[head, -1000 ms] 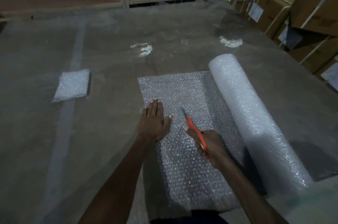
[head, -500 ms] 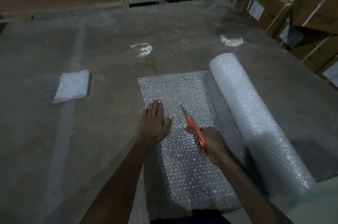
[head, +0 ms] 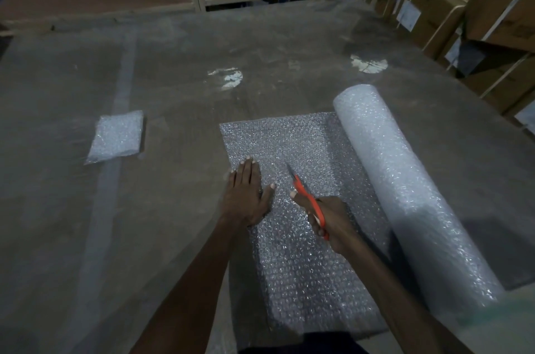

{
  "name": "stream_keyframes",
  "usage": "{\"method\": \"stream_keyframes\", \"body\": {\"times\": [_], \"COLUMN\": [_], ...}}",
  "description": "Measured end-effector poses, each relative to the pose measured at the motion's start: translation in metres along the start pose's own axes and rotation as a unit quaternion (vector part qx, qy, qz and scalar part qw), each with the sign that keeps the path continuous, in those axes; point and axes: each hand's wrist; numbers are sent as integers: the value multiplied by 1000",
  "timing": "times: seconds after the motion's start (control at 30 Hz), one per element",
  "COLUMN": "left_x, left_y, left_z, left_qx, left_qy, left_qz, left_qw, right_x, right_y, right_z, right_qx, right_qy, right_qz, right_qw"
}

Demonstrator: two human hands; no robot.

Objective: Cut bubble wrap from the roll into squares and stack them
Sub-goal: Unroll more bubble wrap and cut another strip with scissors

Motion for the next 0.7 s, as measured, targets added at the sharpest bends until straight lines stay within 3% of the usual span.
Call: {"method": "stream_keyframes", "body": {"times": [0.4,0.7], "left_x": [1,-15], "left_y": [1,19], "left_z": [-1,-26], "left_qx": [-7,37], "left_qy": [1,-14], "left_qz": [16,19], "left_qw": [1000,999], "right_x": [-1,-8], "right_y": [-1,-4], "right_z": [-12,-21], "right_qx": [2,-3], "right_qy": [-7,-18], "right_qz": [7,2], "right_qw": [1000,1000]}}
Point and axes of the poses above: each hand's wrist, its own z-axis away from the middle knuckle, its own y-axis out of the back of the hand, x = y × z, and after that the axes turned 2 degrees about -x, right-handed
